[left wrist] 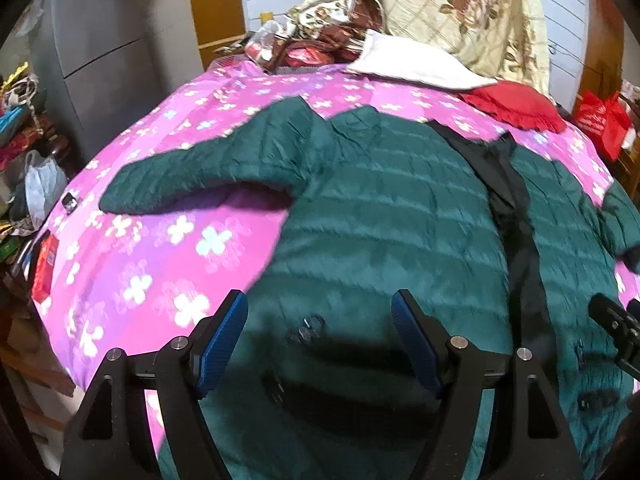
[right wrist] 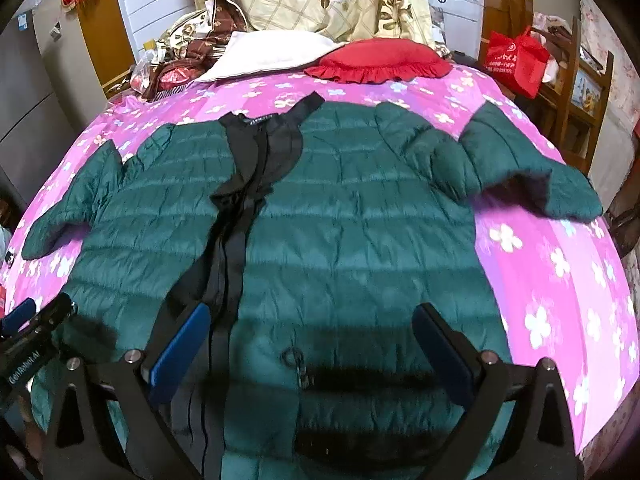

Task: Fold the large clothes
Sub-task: 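Move the left gripper to the sleeve cuff nearest it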

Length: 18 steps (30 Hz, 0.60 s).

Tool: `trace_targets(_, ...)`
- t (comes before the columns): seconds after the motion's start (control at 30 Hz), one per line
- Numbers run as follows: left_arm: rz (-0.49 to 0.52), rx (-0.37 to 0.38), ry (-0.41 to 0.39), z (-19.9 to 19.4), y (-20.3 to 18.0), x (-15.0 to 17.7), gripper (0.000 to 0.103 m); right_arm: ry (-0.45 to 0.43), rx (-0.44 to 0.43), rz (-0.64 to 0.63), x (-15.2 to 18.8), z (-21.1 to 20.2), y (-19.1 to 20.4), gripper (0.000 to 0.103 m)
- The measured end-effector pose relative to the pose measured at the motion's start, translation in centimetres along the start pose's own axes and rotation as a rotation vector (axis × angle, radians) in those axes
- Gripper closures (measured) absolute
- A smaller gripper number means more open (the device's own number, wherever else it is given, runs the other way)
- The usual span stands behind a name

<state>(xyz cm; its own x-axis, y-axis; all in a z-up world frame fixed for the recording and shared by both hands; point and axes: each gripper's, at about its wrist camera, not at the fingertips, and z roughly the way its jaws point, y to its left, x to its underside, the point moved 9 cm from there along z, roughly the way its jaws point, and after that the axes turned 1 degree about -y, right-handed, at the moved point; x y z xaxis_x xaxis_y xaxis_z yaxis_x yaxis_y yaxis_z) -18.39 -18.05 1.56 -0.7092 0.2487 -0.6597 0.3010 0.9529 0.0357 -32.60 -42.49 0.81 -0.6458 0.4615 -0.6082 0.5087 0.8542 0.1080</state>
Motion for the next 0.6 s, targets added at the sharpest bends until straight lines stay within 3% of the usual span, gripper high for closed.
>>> trace_targets(0.6,-0.146,-0.115,0.041,5.1,8.3,-4.5,0.055,0.022,-0.009,-0.085,-4.5,5.1,2.6,0.0)
